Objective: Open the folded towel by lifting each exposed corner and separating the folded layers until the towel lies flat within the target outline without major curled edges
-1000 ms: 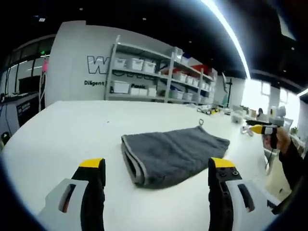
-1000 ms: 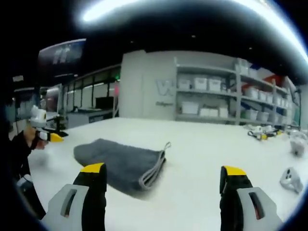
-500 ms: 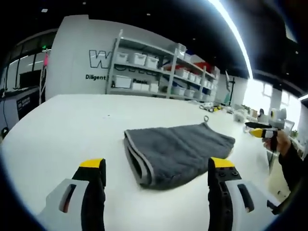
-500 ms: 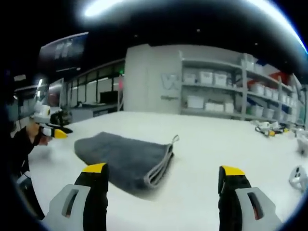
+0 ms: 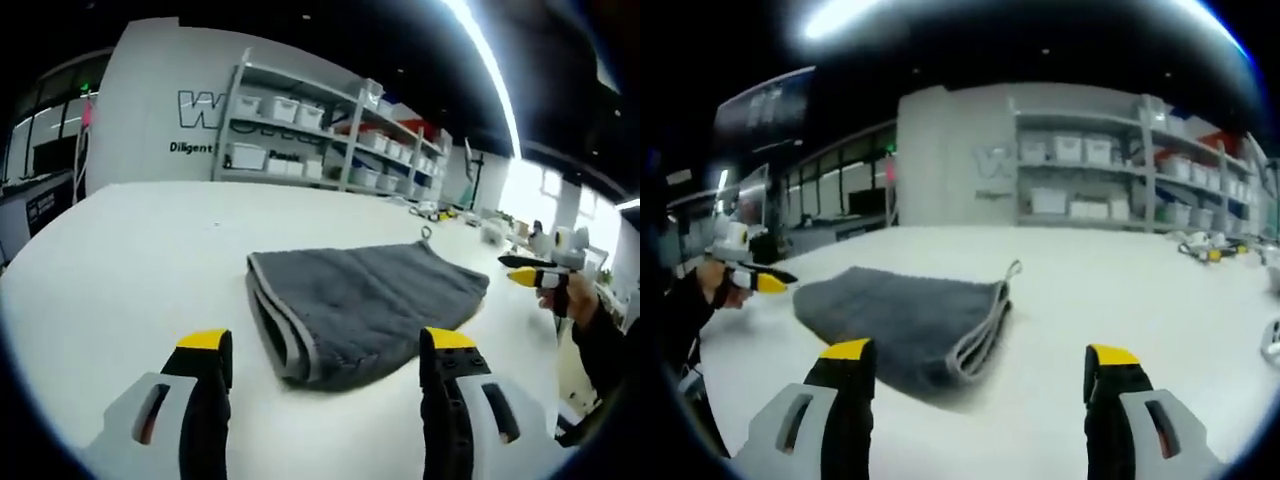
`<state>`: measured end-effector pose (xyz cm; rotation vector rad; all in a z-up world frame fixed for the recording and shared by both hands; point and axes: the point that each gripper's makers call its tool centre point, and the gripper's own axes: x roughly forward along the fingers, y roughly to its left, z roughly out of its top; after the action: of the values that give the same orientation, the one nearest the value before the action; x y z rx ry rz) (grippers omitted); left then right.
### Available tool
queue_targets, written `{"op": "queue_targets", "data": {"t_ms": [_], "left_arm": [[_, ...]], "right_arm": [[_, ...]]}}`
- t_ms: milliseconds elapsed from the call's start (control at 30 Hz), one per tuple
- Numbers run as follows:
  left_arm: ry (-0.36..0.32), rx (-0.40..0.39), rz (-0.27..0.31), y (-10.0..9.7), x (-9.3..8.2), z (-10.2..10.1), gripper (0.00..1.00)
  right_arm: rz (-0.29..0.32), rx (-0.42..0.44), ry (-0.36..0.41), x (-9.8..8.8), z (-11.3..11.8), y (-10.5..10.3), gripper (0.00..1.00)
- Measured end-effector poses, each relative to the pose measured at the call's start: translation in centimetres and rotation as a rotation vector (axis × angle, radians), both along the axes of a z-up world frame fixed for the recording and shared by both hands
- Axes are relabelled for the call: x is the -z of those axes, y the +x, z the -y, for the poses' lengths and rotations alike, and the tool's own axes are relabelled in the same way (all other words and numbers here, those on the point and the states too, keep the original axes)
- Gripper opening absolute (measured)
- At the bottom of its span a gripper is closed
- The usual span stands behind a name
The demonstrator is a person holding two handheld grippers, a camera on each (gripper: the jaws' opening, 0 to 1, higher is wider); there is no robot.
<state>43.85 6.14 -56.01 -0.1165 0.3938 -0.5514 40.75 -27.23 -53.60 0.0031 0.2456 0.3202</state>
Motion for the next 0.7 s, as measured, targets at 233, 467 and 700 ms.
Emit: {"op": "queue_targets", "data": {"t_ms": [233, 467, 700], "left_arm": [[-0.009, 0.010, -0.030, 0.1, 0.8, 0.2, 0.60], [-0.015, 0.028, -0.045, 0.1, 1.3, 0.5, 0.50], [-0.041, 0.033, -0.068, 0.0, 1.4, 0.6, 0.44]], "right_arm": [[-0.014, -0.019, 0.017, 0.3, -0.8, -0.1, 0.77], [-0.029, -0.046, 0.026, 0.7, -2.0, 0.4, 0.74], [-0.059, -0.076, 0.084, 1.1, -2.8, 0.5, 0.67]]}}
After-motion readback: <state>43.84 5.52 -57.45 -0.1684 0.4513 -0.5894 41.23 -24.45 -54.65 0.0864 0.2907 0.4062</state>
